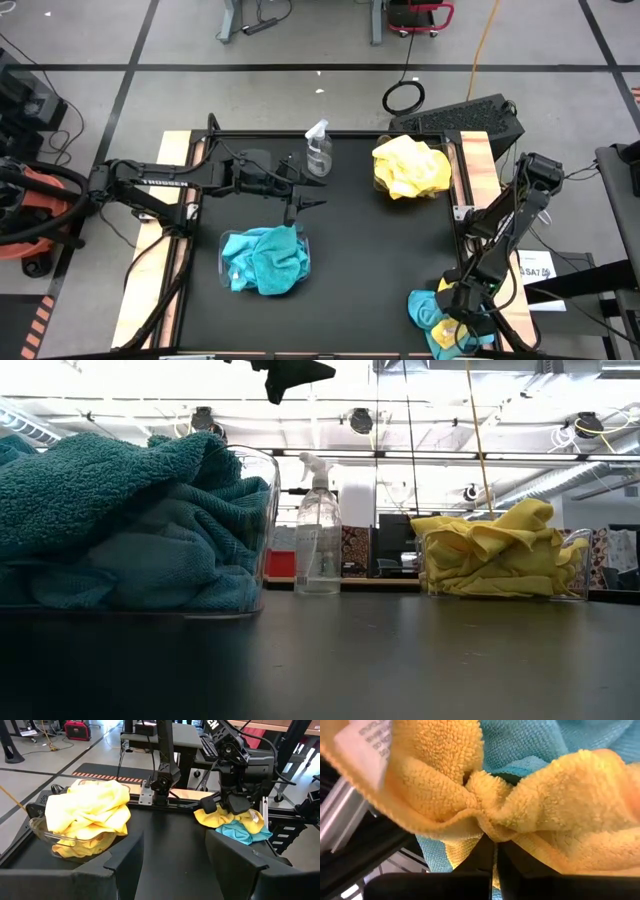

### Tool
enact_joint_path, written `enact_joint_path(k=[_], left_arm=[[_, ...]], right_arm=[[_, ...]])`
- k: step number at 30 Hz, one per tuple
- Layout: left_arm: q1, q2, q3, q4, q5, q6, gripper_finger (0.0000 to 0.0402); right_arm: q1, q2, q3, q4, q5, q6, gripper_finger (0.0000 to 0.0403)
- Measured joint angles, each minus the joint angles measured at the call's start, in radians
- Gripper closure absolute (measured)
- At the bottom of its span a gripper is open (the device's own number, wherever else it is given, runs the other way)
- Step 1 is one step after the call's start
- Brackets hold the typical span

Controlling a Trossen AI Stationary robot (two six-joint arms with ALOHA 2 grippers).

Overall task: Sort microfiber towel by color & place in baskets
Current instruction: Put the yellow towel into the top transparent bin

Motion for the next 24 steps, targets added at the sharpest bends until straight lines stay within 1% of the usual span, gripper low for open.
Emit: enact_joint_path(k=[6, 9, 14, 18, 21, 24], left_arm=[[0.0, 0.0, 0.0, 0.0, 0.0, 0.0, 0.0182], [0.0, 0.0, 0.0, 0.001, 0.0, 0.0, 0.0182], [0.0, 0.0, 0.0, 0.0, 0.0, 0.0, 0.0182], [0.0, 0.0, 0.0, 0.0, 0.0, 0.0, 0.0182], [0.0, 0.0, 0.0, 0.0, 0.0, 0.0, 0.0182], [0.0, 0.0, 0.0, 0.0, 0.0, 0.0, 0.0182]], right_arm=[[-0.001, -0.045, 0.018, 0.002, 0.106, 0.026, 0.0402], [-0.005, -0.074, 0.024, -0.008, 0.141, 0.026, 0.0402], [-0.023, -0.132, 0.053, -0.084, 0.175, 0.021, 0.0402], [-0.038, -0.186, 0.092, -0.137, 0.233, 0.017, 0.0403], [-0.052, -0.222, 0.134, -0.196, 0.292, 0.017, 0.0403], [-0.068, -0.253, 0.188, -0.262, 0.378, 0.017, 0.0403]])
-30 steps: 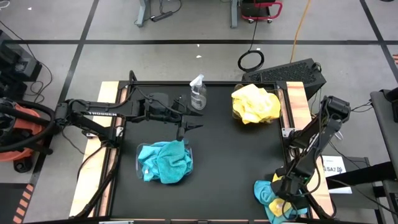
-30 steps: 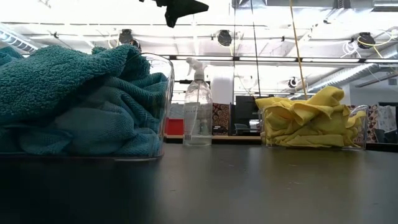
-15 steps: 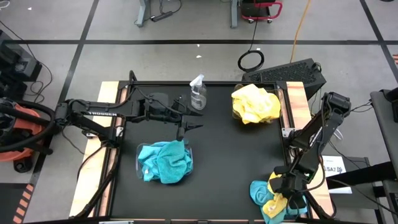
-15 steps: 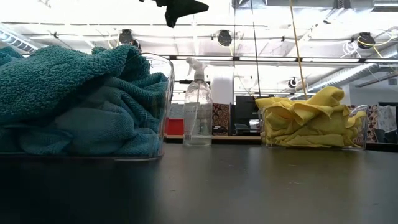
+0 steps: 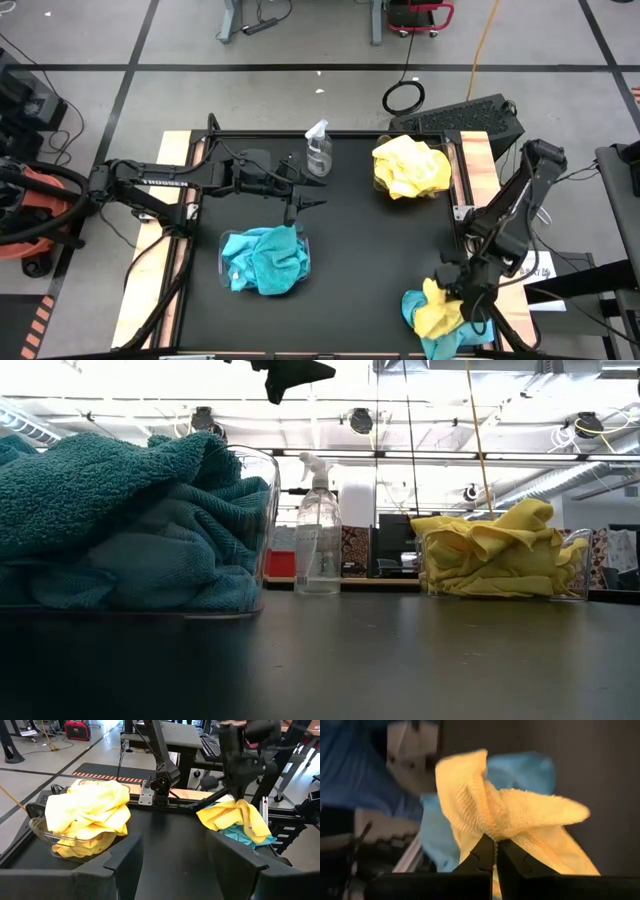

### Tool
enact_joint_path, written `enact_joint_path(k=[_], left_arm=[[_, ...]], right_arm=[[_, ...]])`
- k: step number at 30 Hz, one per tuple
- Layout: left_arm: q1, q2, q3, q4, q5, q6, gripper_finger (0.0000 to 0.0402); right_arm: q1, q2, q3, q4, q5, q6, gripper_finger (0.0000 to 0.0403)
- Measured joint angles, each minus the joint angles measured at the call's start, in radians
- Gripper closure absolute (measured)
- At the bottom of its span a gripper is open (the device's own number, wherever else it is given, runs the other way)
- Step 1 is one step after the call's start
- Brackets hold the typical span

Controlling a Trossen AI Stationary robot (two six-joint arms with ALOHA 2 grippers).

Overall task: Sort microfiber towel by color & place in baskets
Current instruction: Put the yellow towel into the top transparent bin

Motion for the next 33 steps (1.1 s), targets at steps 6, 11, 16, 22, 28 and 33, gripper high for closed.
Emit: enact_joint_path(k=[6, 11, 16, 22, 28, 33], left_arm=[[0.0, 0.0, 0.0, 0.0, 0.0, 0.0, 0.0182], [0.0, 0.0, 0.0, 0.0, 0.0, 0.0, 0.0182], [0.0, 0.0, 0.0, 0.008, 0.0, 0.004, 0.0182], [0.0, 0.0, 0.0, 0.02, 0.0, -0.002, 0.0182], [0.0, -0.001, 0.0, 0.027, 0.0, -0.001, 0.0182], [0.0, -0.001, 0.0, 0.027, 0.0, -0.001, 0.0182]], right_arm=[[-0.045, -0.04, 0.11, -0.135, 0.183, -0.006, 0.0403], [-0.078, -0.047, 0.216, -0.261, 0.298, -0.05, 0.0403], [-0.134, -0.047, 0.325, -0.406, 0.436, -0.104, 0.0402], [-0.226, -0.047, 0.43, -0.598, 0.605, -0.137, 0.0402], [-0.332, -0.047, 0.504, -0.721, 0.74, -0.193, 0.0402], [-0.438, -0.049, 0.555, -0.757, 0.828, -0.285, 0.0402]])
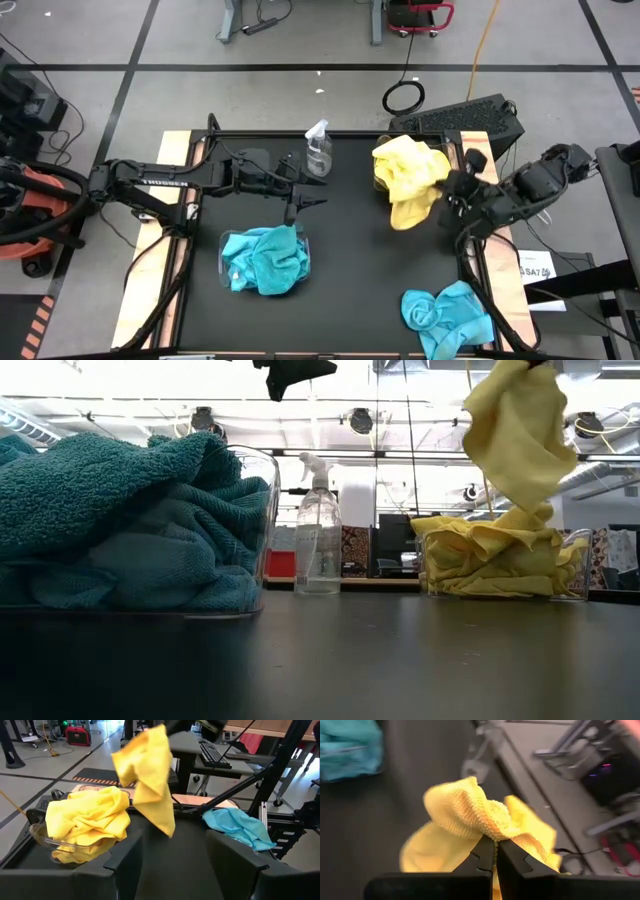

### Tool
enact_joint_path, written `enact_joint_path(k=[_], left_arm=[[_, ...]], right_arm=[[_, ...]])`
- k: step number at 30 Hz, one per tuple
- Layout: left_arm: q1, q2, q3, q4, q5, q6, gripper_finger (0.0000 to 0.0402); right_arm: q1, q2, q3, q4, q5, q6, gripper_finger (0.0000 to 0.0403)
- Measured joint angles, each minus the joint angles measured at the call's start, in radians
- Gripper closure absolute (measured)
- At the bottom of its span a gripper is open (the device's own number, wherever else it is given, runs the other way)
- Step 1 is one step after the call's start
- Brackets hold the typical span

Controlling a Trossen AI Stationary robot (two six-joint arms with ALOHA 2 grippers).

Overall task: Sort microfiber towel by color & place in baskets
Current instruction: Put the yellow towel into the top transparent bin

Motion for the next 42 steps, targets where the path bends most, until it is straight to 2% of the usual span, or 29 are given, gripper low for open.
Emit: enact_joint_path(k=[5, 12, 21, 25, 29, 34, 38, 42], left_arm=[[0.0, 0.0, 0.0, 0.0, 0.0, 0.0, 0.0182], [0.0, 0.0, 0.0, 0.004, -0.001, 0.001, 0.0182], [0.0, 0.0, 0.0, 0.004, -0.08, 0.002, 0.0182], [0.0, 0.0, 0.0, 0.003, -0.099, 0.002, 0.0182], [0.0, 0.0, 0.0, 0.002, -0.1, 0.002, 0.0182], [0.001, 0.0, 0.0, 0.002, -0.101, 0.001, 0.0182], [0.001, 0.001, 0.0, 0.002, -0.101, 0.001, 0.0182], [0.001, 0.001, 0.0, 0.002, -0.101, 0.001, 0.0182]], right_arm=[[-0.131, -0.018, 0.018, 0.0, 0.071, -0.115, 0.0402], [-0.303, -0.039, 0.018, 0.007, 0.113, -0.268, 0.0402], [-0.488, -0.05, 0.018, 0.23, 0.1, -0.593, 0.0402], [-0.575, -0.028, 0.018, 0.354, 0.029, -0.758, 0.0402], [-0.683, 0.011, 0.017, 0.379, -0.042, -0.868, 0.0402], [-0.843, 0.045, -0.003, 0.406, -0.168, -0.963, 0.0402], [-0.954, 0.056, -0.056, 0.451, -0.243, -1.034, 0.0402], [-1.043, 0.067, -0.119, 0.5, -0.364, -1.073, 0.0402]])
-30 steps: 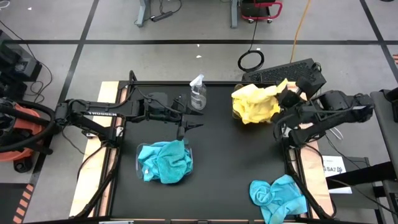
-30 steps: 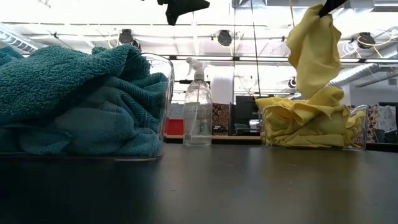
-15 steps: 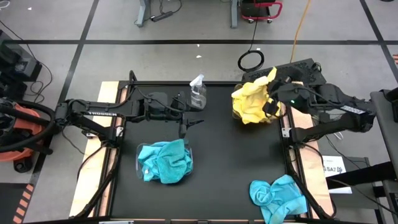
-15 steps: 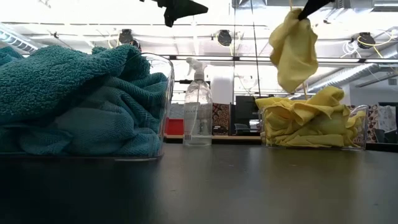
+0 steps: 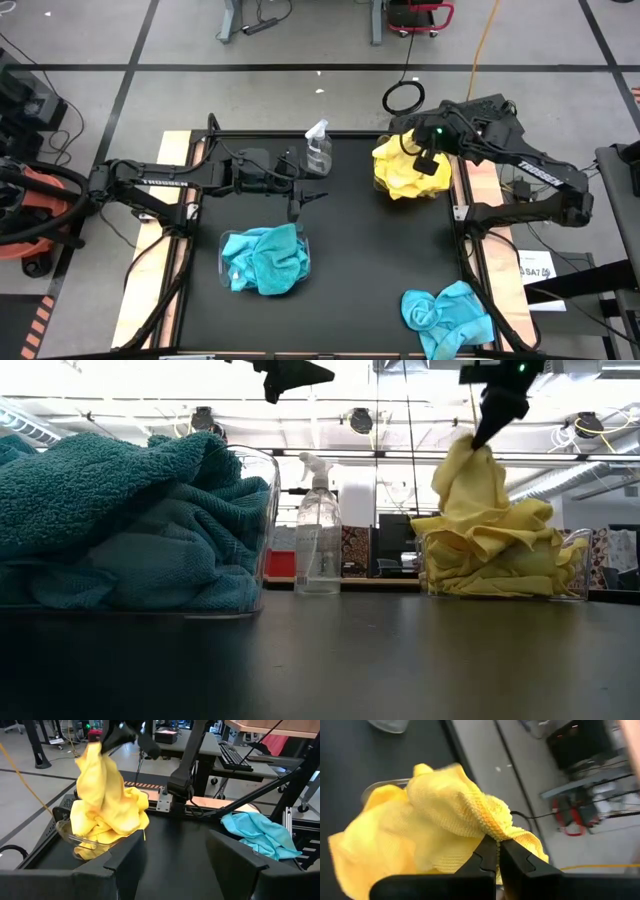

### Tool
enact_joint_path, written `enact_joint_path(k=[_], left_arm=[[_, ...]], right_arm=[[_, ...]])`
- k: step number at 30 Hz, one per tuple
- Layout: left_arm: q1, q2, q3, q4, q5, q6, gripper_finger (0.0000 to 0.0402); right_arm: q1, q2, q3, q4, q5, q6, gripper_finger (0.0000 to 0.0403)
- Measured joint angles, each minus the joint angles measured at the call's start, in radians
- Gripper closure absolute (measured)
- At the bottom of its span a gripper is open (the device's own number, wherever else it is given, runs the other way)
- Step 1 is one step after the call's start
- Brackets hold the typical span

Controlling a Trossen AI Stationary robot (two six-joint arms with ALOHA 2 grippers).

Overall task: Sort microfiber towel by color & place in baskets
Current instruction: Put the yellow towel into the top transparent bin

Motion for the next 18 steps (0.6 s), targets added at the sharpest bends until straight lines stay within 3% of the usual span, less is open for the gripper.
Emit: enact_joint_path(k=[6, 18], left_arm=[[0.0, 0.0, 0.0, 0.0, 0.0, -0.001, 0.0182], [0.0, 0.0, 0.0, -0.009, -0.019, -0.001, 0.0182]], right_arm=[[-0.092, 0.002, -0.117, 0.074, -0.162, -0.021, 0.0403], [-0.176, 0.002, -0.419, 0.237, -0.323, -0.003, 0.0403]])
